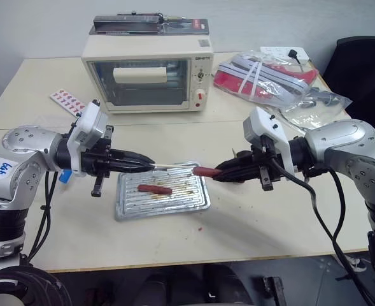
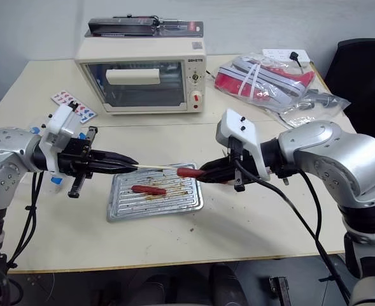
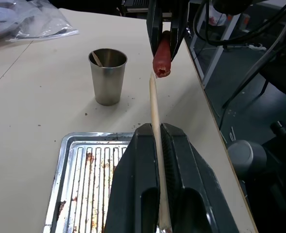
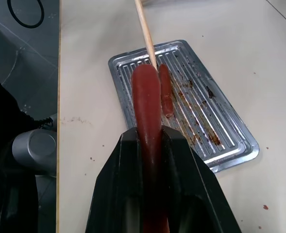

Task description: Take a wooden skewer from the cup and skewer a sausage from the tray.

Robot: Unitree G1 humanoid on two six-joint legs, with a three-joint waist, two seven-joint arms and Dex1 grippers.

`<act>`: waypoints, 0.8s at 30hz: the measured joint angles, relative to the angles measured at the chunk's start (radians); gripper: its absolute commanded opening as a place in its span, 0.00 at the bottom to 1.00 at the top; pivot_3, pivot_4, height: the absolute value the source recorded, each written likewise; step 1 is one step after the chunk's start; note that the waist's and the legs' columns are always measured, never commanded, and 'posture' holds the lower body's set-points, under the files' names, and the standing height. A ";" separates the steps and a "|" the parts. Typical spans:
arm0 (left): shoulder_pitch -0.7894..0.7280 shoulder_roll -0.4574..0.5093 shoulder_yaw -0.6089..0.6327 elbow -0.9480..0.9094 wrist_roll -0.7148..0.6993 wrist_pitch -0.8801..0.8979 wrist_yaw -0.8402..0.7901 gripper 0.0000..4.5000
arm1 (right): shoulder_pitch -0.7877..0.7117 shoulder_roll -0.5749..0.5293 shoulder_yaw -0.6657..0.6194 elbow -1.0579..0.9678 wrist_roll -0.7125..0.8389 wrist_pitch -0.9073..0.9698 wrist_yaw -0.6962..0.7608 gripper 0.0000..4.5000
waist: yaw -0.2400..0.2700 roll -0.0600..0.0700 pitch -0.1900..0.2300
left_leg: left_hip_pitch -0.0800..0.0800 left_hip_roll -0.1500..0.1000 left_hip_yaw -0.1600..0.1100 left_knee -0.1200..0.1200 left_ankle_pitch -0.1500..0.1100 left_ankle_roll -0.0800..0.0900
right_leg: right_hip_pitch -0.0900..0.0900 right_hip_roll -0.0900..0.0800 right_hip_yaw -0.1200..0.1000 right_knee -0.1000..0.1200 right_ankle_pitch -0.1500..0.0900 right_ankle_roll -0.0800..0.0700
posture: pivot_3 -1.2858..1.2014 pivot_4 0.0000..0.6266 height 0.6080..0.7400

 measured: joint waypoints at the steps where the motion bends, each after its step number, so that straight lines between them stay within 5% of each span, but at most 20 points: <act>1: 0.000 0.000 0.000 0.000 0.000 0.000 -0.001 0.00 | 0.002 -0.001 0.000 0.004 -0.005 -0.002 0.001 0.07 | 0.000 0.000 0.000 | 0.000 0.000 0.000 0.000 0.000 0.000 | 0.000 0.000 0.000 0.000 0.000 0.000 | 0.52 0.24 1.00; 24: -0.003 -0.005 -0.002 0.001 0.003 -0.003 0.000 0.00 | -0.007 -0.004 0.000 0.012 0.008 -0.001 -0.009 0.07 | 0.000 0.000 0.000 | 0.000 0.000 0.000 0.000 0.000 0.000 | 0.000 0.000 0.000 0.000 0.000 0.000 | 0.52 0.24 1.00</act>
